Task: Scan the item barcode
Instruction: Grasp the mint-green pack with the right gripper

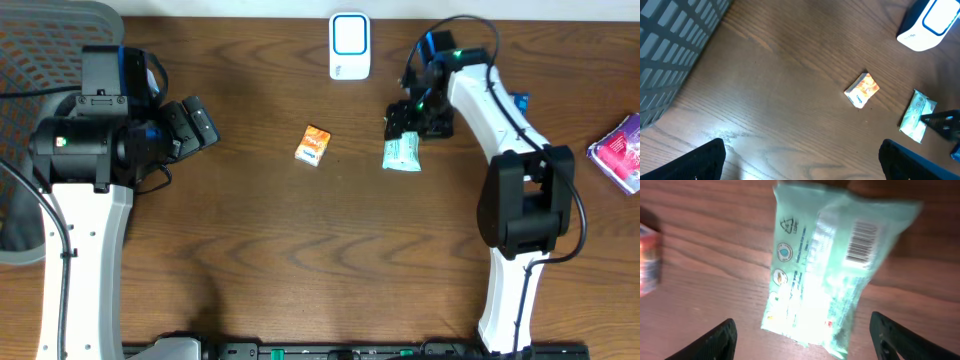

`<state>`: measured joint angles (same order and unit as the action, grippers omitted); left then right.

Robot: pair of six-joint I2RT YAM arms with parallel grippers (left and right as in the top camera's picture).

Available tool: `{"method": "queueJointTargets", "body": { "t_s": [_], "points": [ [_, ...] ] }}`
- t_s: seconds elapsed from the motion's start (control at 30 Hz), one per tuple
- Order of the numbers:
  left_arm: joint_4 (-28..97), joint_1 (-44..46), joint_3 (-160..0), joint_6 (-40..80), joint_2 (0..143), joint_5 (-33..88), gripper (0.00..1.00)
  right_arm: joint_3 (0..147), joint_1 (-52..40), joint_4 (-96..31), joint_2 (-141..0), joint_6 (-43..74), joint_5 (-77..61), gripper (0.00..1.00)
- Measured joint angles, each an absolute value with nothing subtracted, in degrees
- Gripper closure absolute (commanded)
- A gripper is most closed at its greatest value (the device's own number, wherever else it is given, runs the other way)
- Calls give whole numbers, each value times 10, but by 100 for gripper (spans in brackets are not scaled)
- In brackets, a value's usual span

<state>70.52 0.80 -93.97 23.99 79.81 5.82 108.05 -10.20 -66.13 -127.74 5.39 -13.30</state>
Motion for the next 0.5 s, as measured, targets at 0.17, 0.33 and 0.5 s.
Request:
{"method": "queueJointTargets", "body": {
  "t_s": [0.17, 0.33, 0.5],
  "points": [
    [705, 8, -940, 240, 798, 58, 2, 1082, -75, -695, -1277, 56, -145, 28],
    [705, 8, -940, 240, 798, 58, 2, 1006, -54, -633, -1278, 70, -157, 35],
    [705, 8, -940, 240, 798, 58, 2, 940, -52, -521, -1267, 98, -215, 46]
  ]
}}
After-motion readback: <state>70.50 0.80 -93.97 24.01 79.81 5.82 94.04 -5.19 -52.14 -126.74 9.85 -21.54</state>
